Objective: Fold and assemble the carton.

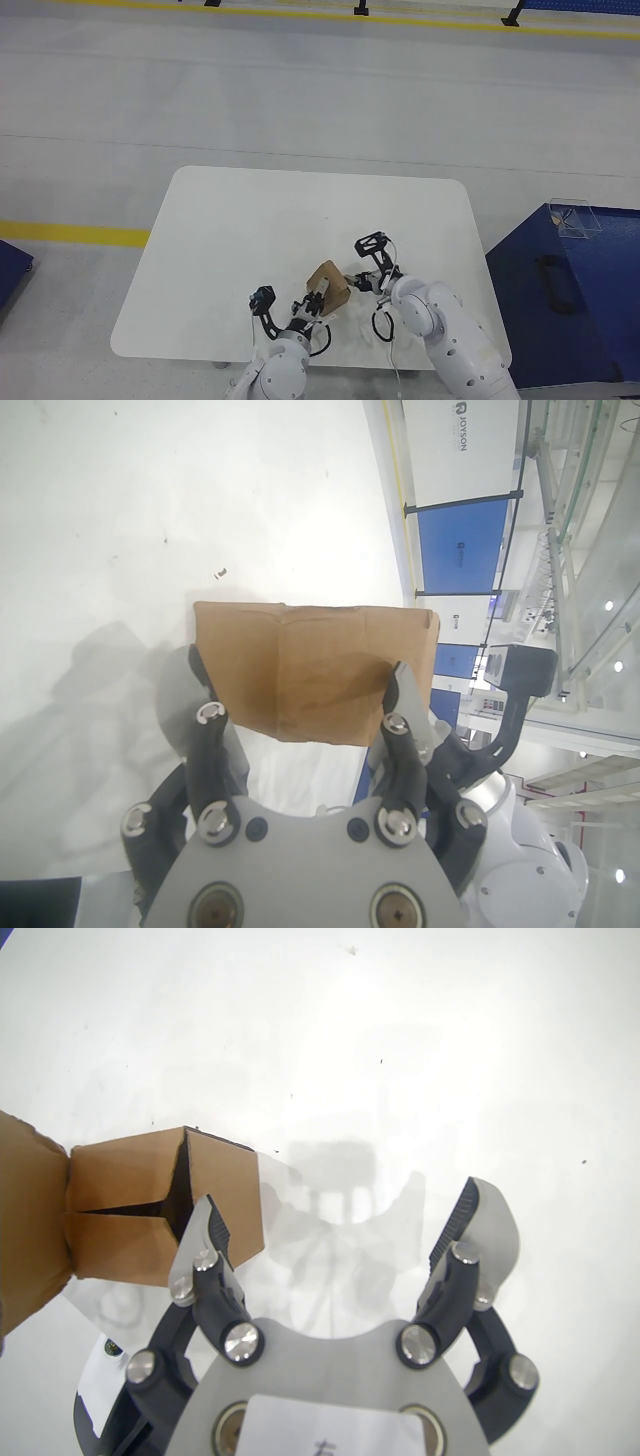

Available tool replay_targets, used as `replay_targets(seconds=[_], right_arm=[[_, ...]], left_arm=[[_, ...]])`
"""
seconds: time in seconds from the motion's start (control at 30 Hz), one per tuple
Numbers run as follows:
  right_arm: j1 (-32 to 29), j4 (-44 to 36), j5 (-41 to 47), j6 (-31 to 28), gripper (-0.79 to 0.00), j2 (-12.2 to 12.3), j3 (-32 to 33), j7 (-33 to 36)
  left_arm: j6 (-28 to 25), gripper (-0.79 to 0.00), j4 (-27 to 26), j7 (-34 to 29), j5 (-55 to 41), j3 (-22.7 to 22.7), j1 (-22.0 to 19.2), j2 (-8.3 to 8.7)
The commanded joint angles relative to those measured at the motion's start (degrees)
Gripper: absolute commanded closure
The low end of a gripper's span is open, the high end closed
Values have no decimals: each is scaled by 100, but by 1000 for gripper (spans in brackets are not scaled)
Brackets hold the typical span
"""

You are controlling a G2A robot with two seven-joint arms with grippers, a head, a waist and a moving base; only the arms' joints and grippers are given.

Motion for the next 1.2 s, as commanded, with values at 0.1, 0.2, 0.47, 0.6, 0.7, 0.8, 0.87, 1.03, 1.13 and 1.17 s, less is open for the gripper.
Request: replay_targets(seconds=[0.1,0.2,0.47,0.6,0.7,0.8,0.87,1.03,1.13,1.17], right_arm=[[-48,-100,-99,173,-785,17,139,-128],[-108,-187,4,117,-785,32,270,-260],[-409,-506,184,-353,-785,87,460,-482],[-394,-491,199,-403,-785,87,440,-429],[-394,-491,199,-403,-785,87,440,-429],[-394,-491,199,-403,-785,87,440,-429],[-394,-491,199,-403,-785,87,440,-429],[-486,-545,7,-429,-785,102,447,-641],[-568,-667,-48,-349,-785,106,467,-756],[-595,-710,-57,-328,-785,108,481,-805]], left_arm=[[244,-785,130,-59,146,65,-102,-21],[256,-785,203,-61,136,94,-149,-41],[256,-785,380,-31,154,164,-230,-90],[157,-785,398,-23,138,173,-242,-99],[157,-785,398,-23,138,173,-242,-99],[157,-785,398,-23,138,173,-242,-99],[157,-785,398,-23,138,173,-242,-99],[263,-785,194,-330,-180,-110,-274,-81],[483,-785,-32,-406,-142,-206,-263,-66],[559,-785,-106,-461,-127,-222,-257,-60]])
